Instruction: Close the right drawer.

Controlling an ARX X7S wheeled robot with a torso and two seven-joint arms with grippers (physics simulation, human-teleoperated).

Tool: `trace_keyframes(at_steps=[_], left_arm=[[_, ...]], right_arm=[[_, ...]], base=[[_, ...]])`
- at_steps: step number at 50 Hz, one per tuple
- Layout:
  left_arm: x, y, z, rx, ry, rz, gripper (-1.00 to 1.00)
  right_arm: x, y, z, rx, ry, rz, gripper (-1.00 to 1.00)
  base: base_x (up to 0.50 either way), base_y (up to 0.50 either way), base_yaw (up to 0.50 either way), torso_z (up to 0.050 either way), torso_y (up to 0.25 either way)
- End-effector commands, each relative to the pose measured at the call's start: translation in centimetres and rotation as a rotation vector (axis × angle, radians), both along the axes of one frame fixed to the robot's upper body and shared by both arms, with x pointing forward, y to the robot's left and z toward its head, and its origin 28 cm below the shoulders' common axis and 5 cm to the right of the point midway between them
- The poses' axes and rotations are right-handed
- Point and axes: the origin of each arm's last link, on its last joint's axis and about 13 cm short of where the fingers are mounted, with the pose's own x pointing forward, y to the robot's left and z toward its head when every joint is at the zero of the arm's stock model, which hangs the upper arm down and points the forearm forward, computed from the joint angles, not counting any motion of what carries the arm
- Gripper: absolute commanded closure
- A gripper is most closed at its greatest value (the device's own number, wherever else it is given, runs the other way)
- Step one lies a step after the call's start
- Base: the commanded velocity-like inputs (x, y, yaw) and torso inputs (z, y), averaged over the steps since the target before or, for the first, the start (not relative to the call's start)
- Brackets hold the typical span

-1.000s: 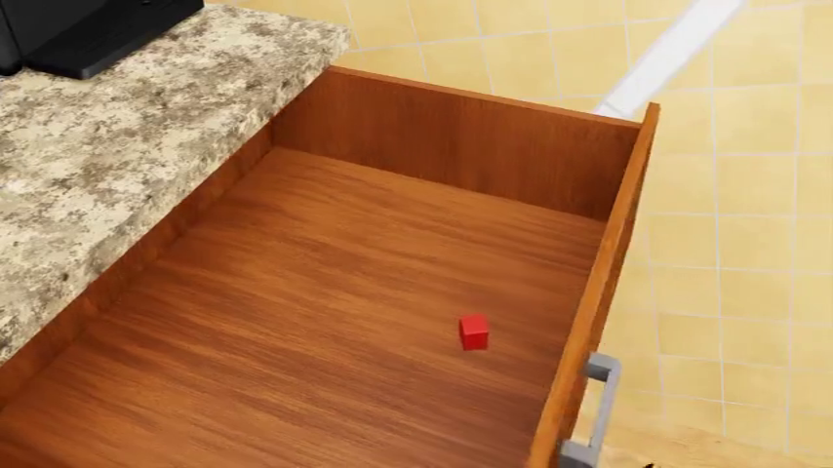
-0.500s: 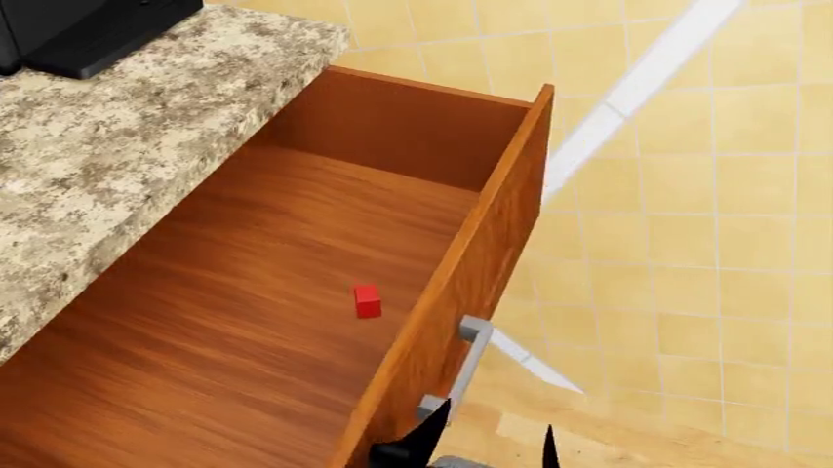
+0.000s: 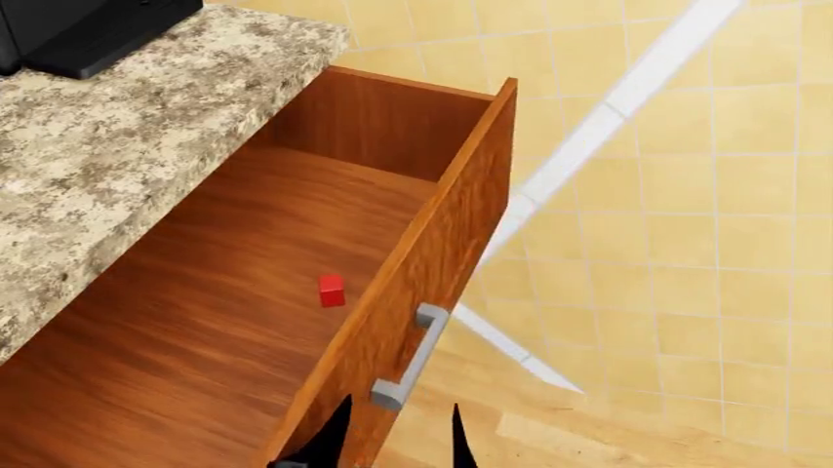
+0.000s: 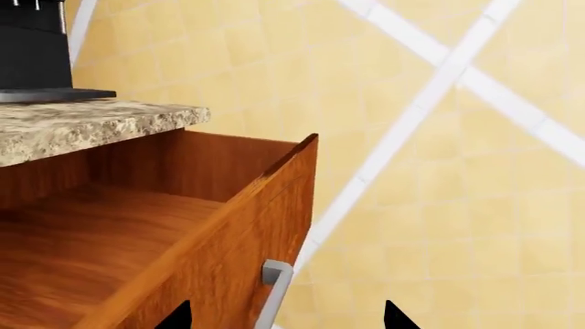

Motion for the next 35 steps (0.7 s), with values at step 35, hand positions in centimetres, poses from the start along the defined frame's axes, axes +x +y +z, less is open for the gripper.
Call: trace_keyframes(at_steps=[35], left_arm=[[-4.7,-14.7,8.0,0.051,-0.231,-0.484,-1.0]], right_arm=[[-30.9,-31.9,12.5,-0.08,-0.306,-0.831,-1.0]], base=[[0.0,0.0,0.0,0.0,0.0]])
